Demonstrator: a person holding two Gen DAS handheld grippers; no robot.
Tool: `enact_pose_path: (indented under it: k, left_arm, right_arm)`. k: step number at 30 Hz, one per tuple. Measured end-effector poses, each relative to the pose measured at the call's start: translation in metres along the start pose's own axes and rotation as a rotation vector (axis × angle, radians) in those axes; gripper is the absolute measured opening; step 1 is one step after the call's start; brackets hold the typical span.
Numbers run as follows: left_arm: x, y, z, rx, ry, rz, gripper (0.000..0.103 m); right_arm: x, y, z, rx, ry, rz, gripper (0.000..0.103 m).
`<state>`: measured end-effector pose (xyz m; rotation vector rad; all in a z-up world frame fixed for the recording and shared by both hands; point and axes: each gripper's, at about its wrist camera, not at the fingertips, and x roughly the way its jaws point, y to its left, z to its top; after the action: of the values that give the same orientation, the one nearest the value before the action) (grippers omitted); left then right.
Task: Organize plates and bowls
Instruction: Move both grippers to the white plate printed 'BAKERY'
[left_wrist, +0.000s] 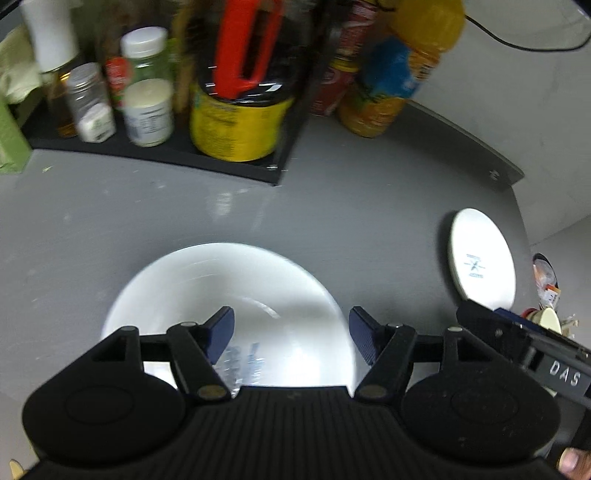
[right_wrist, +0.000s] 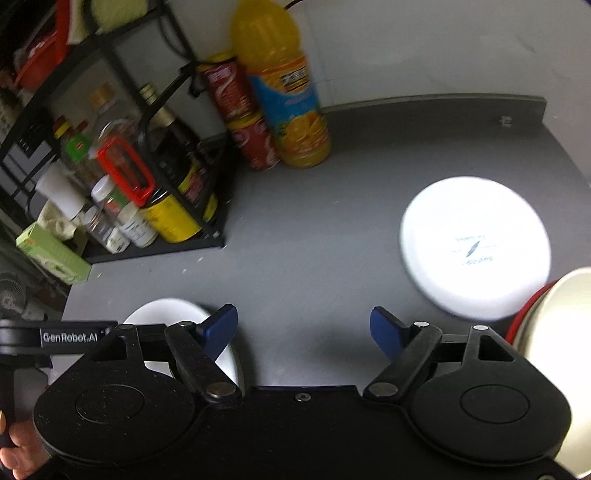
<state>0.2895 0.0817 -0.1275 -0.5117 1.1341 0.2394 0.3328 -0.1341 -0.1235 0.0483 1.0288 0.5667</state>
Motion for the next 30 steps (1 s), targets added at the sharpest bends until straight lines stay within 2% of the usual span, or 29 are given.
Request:
enact_pose_path:
  k: [12,22,24,30]
  left_arm:
    - [0.025,-0.060,0.028,0.030,0.011,-0.030,0.067]
    - [0.054,-0.098,0.050,0.011,0.037,-0.044,0.067]
    - [0.060,-0.106,0.054,0.008,0.039,-0.046,0.067]
    - [0.081,-0.131,0.059,-0.001,0.061,-0.058,0.067]
  right_arm:
    - [0.001,-0.064,0.039,0.049,0.006,-0.053,0.079]
    - [0.008,-0.116,0.066,0.082,0.059,-0.092,0.081]
    - [0.009,-0.124,0.070,0.085,0.065,-0.105,0.087]
    - [0.016,-0.156,0.080,0.117,0.107,-0.120,0.087]
